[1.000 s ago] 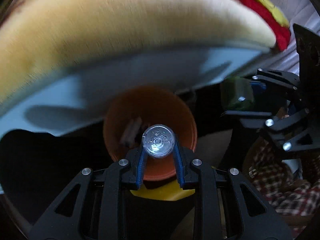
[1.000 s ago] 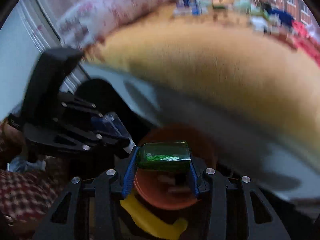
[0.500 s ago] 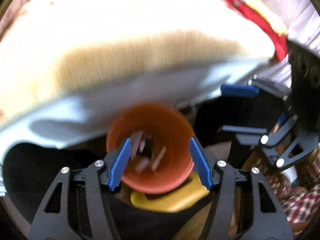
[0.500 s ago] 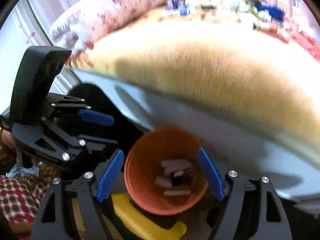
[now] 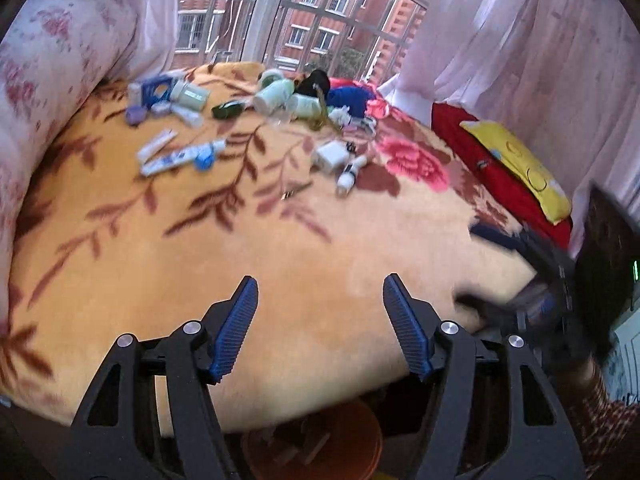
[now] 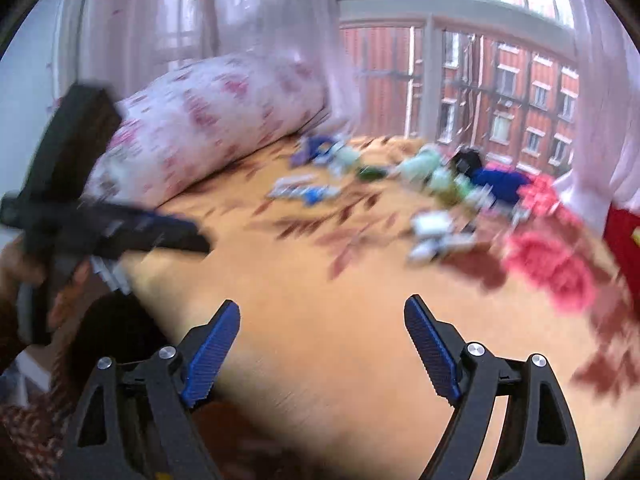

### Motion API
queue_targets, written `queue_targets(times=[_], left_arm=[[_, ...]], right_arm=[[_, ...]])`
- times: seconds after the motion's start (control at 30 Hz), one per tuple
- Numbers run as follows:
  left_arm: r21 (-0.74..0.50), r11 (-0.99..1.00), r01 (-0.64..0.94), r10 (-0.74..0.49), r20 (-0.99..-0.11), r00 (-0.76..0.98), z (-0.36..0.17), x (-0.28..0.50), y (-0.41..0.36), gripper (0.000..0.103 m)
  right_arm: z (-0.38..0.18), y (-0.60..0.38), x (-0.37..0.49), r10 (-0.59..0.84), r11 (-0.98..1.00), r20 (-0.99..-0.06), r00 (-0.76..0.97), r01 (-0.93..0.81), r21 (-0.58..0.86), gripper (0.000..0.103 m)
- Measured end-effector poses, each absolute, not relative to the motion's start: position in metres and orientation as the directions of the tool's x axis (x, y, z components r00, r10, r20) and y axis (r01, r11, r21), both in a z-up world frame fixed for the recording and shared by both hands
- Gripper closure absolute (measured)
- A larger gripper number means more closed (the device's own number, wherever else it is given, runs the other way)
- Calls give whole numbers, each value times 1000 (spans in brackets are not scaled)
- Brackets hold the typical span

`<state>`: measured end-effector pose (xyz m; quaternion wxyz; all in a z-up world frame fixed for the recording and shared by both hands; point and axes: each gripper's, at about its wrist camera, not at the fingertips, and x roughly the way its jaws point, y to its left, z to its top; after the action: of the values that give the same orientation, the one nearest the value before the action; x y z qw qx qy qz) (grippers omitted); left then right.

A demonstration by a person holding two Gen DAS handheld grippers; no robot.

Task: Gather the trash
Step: 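Grasp the yellow spiral hair clip with the right tool while the left tool grasps a clear glass cup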

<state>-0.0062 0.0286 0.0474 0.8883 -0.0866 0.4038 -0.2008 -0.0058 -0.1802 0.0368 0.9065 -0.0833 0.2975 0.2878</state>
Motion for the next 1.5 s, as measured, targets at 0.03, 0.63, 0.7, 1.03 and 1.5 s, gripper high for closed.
queue_targets(times=[0.03,0.63,0.7,1.03,1.5], left_arm=[[-314,903,292,-429,-679,595,47,0,22,39],[-335,896,291,-443,-662,605,36,107,13,35],[-338,897,286,-442,-664,603,32,111,14,35],[-361,894,266,-448,-691,567,16,122,15,35],[-337,907,252,-421,-717,556,21,218,-23,34]], right_arm=[[42,-185,14,469,827,-582,664,-562,25,20],[-6,-181,340,243,944,-728,641,-328,26,20],[-14,-175,355,215,945,-748,628,-326,-1,20],[-20,-179,371,229,950,-773,591,-309,45,69],[27,-222,298,317,923,-709,630,-376,79,69]])
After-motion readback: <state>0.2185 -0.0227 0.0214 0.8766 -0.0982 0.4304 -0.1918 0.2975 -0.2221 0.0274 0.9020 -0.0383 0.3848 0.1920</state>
